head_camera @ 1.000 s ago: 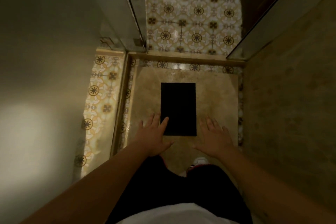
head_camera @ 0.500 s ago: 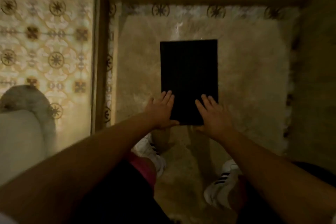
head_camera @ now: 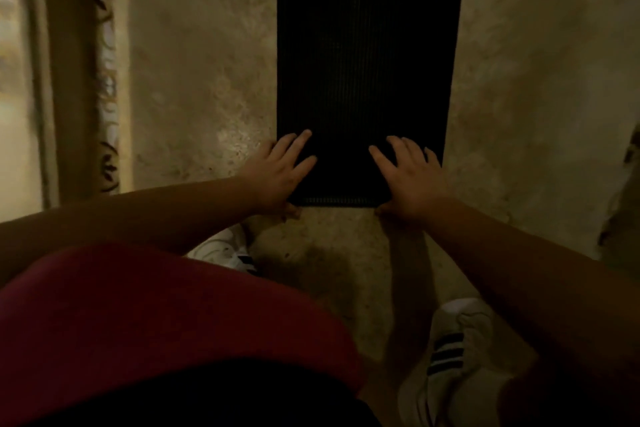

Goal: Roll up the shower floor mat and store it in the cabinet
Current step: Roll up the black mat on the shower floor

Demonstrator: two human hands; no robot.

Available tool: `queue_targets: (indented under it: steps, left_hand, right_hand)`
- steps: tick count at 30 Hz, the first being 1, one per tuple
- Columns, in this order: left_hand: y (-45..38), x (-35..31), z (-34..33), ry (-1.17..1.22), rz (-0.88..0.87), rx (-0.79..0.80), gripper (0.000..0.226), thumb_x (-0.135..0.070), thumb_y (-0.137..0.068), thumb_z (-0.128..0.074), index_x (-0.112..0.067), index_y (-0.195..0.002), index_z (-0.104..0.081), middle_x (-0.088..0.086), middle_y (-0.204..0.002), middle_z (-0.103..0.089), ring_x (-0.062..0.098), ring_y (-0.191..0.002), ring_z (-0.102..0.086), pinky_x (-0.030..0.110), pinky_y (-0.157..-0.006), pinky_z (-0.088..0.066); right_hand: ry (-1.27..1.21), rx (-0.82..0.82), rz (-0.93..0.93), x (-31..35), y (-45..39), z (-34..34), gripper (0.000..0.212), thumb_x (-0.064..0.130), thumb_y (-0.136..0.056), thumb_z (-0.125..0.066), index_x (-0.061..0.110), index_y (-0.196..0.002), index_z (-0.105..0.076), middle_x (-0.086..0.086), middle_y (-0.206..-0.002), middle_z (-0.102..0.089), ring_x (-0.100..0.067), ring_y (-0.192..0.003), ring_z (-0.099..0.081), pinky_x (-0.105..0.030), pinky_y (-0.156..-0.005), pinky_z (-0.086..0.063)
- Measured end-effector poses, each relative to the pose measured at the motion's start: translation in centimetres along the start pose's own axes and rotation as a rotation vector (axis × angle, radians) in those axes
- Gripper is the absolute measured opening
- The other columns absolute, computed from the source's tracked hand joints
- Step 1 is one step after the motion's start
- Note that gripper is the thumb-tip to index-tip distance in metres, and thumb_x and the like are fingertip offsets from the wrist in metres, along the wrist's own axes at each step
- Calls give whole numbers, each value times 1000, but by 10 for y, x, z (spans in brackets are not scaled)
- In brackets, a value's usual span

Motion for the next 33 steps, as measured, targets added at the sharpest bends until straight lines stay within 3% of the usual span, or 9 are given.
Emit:
queue_targets:
  steps: [3, 8, 14, 17, 19, 22, 24, 29, 33]
  left_hand:
    - [-4, -3, 4, -8, 28, 9, 112, -80, -62, -60, -18, -144, -15, 21, -156, -8, 42, -137, -17, 54, -103, -33]
    - [-1, 6, 15, 117, -30, 6, 98, -71, -70, -62, -23, -146, -22, 18, -157, -6, 41, -140, -13, 56, -106, -29]
    - [10, -7, 10, -4, -50, -12, 85, -62, -89, -45, -19, -153, -10, 22, -160, 4, 41, -144, -7, 52, -113, -20]
    - [13, -6, 14, 36, -123, -42, 71, -45, -94, -49, -22, -152, -17, 20, -155, -17, 38, -133, -29, 47, -101, -37]
    - [13, -9, 15, 45, -197, -28, 73, -29, -93, -53, -27, -152, -11, 17, -150, -29, 33, -123, -40, 43, -89, -46]
    - [10, -8, 18, 24, -243, -4, 82, -18, -92, -52, -38, -151, 2, 15, -151, -29, 32, -118, -45, 41, -78, -52]
    - [7, -5, 22, -18, -234, -12, 78, -15, -94, -48, -40, -151, -2, 13, -151, -31, 31, -118, -46, 40, -76, -51]
    - [-4, -7, 41, -164, -104, -66, 60, -29, -95, -47, -33, -150, -23, 14, -134, -41, 33, -117, -39, 44, -87, -40]
    - [-13, -23, 49, -208, -112, -46, 54, -25, -96, -43, -15, -148, -31, 12, -126, -46, 32, -109, -44, 41, -80, -41]
  right_hand:
    - [21, -14, 42, -1, -2, 8, 112, 66, -58, -74, 27, -147, -18, -12, -148, -27, -34, -136, -22, -55, -104, -31]
    - [28, -30, 102, -11, -5, 18, 91, 65, -72, -65, 29, -147, -26, -5, -150, -34, -30, -136, -29, -51, -105, -31]
    - [-9, -68, 80, -13, -9, 25, 74, 57, -77, -64, 29, -141, -39, 0, -143, -44, -26, -130, -38, -47, -99, -37]
    - [-36, -99, 81, -15, -9, 25, 58, 52, -79, -64, 25, -129, -52, 0, -140, -48, -25, -127, -42, -47, -94, -40]
    - [-37, -120, 83, -16, -8, 25, 47, 49, -80, -64, 23, -118, -58, 0, -138, -50, -24, -125, -43, -47, -92, -41]
    - [-68, -138, 76, -15, -6, 24, 37, 44, -81, -65, 21, -110, -60, -1, -136, -50, -24, -123, -44, -46, -88, -43]
    - [-102, -158, 60, -14, -7, 26, 31, 39, -81, -66, 21, -105, -60, 0, -132, -51, -24, -120, -45, -45, -85, -43]
    - [-113, -217, 43, -12, -10, 31, 18, 29, -81, -67, 22, -98, -64, -2, -113, -56, -26, -107, -48, -43, -82, -41]
    - [-58, -168, 102, -5, -6, 24, 23, 14, -80, -62, 19, -101, -68, -3, -94, -59, -26, -89, -52, -36, -72, -41]
Point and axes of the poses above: each hand's wrist, its own y-axis away from the middle knuckle, its own z-axis out of the back of the hand, x = y × z, the point moved 5 cm from there along -y, towards the middle knuckle
